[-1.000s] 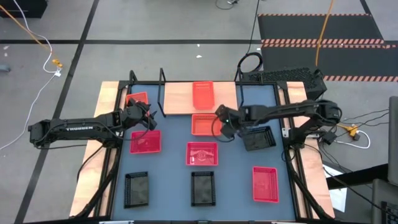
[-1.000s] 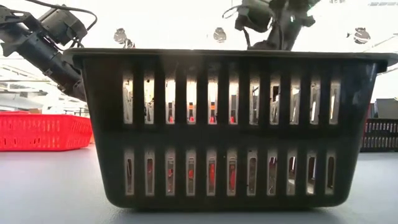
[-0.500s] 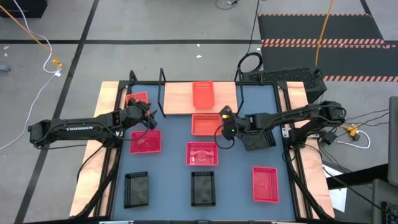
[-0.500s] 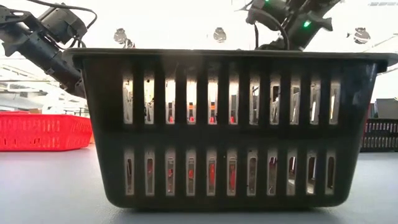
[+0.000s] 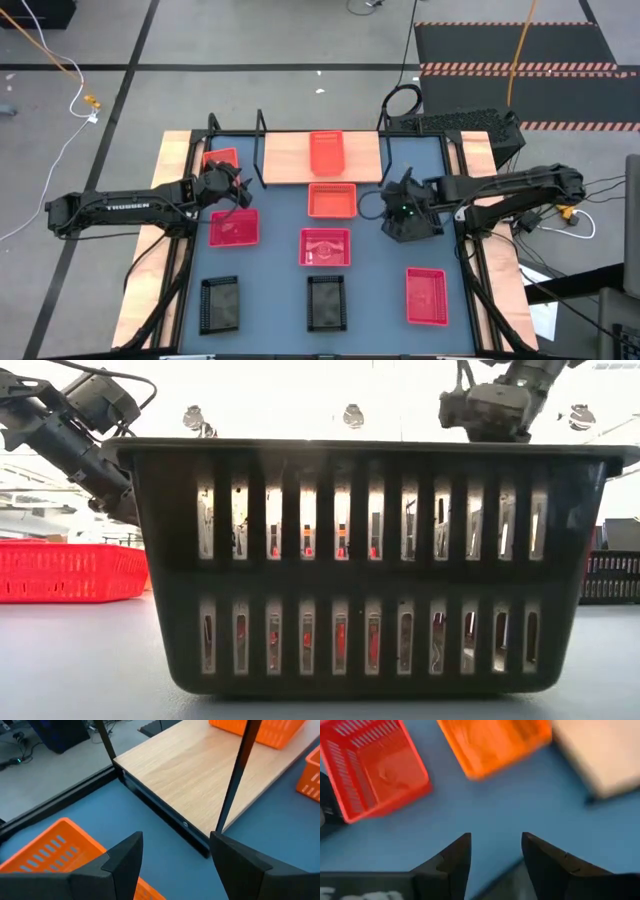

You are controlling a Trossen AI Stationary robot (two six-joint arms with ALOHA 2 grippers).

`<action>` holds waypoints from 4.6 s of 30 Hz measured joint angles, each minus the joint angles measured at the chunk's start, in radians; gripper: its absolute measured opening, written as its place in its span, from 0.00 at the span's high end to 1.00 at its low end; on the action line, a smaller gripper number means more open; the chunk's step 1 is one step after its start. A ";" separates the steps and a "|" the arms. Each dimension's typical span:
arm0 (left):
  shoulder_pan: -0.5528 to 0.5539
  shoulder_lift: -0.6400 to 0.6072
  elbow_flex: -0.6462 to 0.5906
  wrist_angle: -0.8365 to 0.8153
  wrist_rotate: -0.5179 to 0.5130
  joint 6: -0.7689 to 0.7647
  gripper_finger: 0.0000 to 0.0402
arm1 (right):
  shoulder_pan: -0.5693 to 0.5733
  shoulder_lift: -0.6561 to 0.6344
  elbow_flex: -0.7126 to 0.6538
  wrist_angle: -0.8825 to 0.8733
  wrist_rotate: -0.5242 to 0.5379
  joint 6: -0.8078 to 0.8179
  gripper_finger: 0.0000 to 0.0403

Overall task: Stack baskets on shelf by color
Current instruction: Put the right black basket on the shelf, then put the right red basket on the shelf

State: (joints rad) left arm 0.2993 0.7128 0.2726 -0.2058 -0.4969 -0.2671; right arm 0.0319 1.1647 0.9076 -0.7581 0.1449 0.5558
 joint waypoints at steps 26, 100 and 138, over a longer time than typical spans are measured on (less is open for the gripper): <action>-0.018 0.000 0.000 -0.007 0.002 -0.007 0.42 | 0.026 0.000 -0.266 0.164 0.041 0.255 0.58; -0.036 0.000 0.000 -0.125 0.079 -0.164 0.42 | -0.348 0.402 0.275 0.228 0.081 -1.013 1.00; -0.058 0.000 0.000 -0.071 0.079 -0.146 0.42 | -0.298 0.243 0.191 0.288 -0.033 -0.901 0.64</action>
State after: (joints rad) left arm 0.2412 0.7124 0.2726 -0.2766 -0.4175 -0.4130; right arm -0.2664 1.4076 1.0985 -0.4704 0.1120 -0.3450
